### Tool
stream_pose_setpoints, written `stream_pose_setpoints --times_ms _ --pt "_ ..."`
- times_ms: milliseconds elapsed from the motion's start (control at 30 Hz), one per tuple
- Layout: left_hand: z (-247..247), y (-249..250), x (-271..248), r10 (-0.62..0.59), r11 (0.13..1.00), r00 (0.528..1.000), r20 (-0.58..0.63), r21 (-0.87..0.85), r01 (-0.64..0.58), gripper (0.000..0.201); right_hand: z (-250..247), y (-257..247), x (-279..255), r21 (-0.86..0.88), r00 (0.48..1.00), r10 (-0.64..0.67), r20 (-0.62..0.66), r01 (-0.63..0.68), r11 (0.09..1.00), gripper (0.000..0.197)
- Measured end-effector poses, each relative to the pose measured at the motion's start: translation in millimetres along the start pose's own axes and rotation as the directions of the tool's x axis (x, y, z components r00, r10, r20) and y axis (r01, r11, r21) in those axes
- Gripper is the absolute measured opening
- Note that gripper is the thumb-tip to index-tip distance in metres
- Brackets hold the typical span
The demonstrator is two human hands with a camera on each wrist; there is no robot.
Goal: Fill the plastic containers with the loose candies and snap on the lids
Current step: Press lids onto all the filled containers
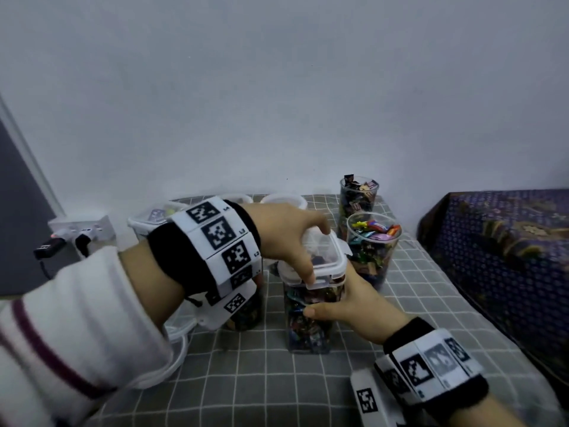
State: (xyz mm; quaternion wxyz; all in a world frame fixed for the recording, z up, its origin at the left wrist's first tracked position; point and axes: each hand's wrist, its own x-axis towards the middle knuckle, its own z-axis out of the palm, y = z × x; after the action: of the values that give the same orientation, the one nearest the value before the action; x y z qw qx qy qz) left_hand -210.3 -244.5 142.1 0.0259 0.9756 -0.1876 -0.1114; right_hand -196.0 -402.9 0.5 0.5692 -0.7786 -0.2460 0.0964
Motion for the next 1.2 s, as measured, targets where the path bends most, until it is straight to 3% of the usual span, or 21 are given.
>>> stream_pose_setpoints --times_ms 333,433,567,700,1000,1200 --pt "2.6 -4.9 7.5 0.022 0.991 0.998 0.057 -0.131 -0.014 0.075 0.2 -1.6 -1.7 -0.077 1.0 0.0 -0.02 -0.001 0.997 0.078" --pt "5.5 -5.3 5.7 0.029 0.994 0.999 0.039 -0.111 -0.024 0.077 0.4 -3.6 -2.2 -0.09 1.0 -0.001 -0.018 -0.001 0.996 0.077" --pt "8.5 -3.5 5.0 0.039 0.999 0.998 0.044 -0.002 -0.039 0.078 -0.8 -7.3 -2.3 -0.09 1.0 -0.019 0.018 0.02 0.996 0.061" --pt "10.3 -6.9 4.0 0.039 0.997 0.998 0.051 -0.069 -0.036 0.076 0.4 -7.2 -1.6 -0.081 1.0 -0.019 0.012 0.02 0.997 0.068" --pt "23.4 -1.0 0.9 0.052 0.999 0.995 -0.082 0.007 -0.051 0.074 1.2 -6.7 -2.6 -0.109 1.0 -0.029 -0.008 0.028 0.994 0.068" --pt "24.8 1.0 0.7 0.052 0.998 0.994 -0.097 0.028 -0.05 0.074 3.1 -6.0 -2.6 -0.114 1.0 -0.018 -0.025 0.015 0.993 0.072"
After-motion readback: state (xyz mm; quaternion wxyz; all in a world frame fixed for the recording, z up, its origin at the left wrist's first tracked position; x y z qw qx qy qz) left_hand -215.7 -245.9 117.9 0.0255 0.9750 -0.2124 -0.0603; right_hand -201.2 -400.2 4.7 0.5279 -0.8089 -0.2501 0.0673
